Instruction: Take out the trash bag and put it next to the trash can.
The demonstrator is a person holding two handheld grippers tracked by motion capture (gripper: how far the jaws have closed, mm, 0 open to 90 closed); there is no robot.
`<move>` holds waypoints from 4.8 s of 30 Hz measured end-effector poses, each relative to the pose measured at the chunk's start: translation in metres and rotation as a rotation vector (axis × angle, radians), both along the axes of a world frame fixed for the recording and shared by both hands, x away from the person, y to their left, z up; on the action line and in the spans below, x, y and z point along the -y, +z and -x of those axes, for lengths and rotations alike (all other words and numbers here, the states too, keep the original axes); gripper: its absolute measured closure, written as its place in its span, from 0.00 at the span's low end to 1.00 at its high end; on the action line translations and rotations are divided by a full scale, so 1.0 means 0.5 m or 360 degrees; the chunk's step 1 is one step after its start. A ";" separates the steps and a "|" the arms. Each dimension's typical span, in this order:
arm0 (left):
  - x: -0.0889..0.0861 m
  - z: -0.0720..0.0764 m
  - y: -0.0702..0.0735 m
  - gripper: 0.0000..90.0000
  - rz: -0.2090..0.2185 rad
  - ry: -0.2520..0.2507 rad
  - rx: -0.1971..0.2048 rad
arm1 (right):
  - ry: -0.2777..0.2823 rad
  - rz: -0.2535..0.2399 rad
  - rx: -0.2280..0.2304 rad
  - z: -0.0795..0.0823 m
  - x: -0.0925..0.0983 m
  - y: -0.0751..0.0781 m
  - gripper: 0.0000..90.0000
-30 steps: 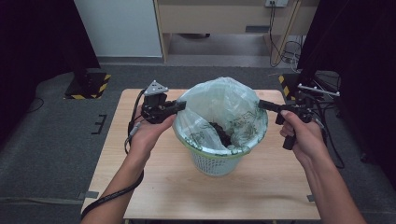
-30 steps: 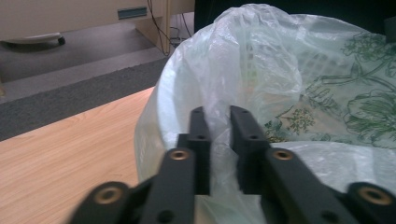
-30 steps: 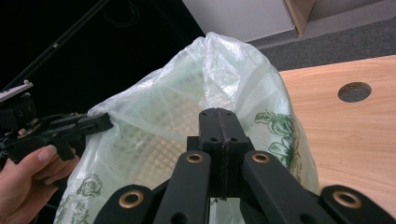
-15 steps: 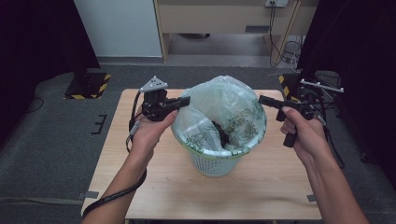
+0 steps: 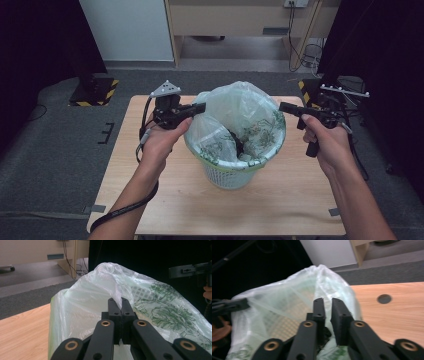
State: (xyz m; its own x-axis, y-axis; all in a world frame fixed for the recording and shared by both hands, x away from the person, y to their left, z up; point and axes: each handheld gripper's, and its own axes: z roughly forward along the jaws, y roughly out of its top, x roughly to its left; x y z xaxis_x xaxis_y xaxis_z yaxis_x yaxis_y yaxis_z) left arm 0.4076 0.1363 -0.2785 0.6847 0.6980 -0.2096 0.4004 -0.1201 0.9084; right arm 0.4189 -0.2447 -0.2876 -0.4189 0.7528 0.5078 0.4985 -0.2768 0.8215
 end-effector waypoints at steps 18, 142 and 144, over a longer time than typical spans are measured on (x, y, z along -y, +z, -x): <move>0.003 0.000 -0.004 1.00 -0.0004 -0.0013 -0.0011 | -0.0045 0.0292 -0.0031 0.004 -0.007 -0.035 0.73; 0.145 0.050 0.014 1.00 -0.0010 -0.0193 0.0095 | 0.0267 -0.0092 -0.0102 -0.004 -0.181 0.069 0.66; 0.151 0.050 0.012 1.00 -0.0020 -0.0203 0.0095 | 0.0292 -0.0089 -0.0127 -0.004 -0.185 0.067 0.62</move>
State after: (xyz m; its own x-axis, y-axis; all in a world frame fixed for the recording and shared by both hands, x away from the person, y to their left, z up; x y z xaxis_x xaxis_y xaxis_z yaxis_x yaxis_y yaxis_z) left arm 0.3825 0.0607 -0.2724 0.7792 0.6066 -0.1575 0.3263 -0.1781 0.9283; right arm 0.4211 -0.1520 -0.2539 -0.5031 0.6374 0.5837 0.6075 -0.2196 0.7634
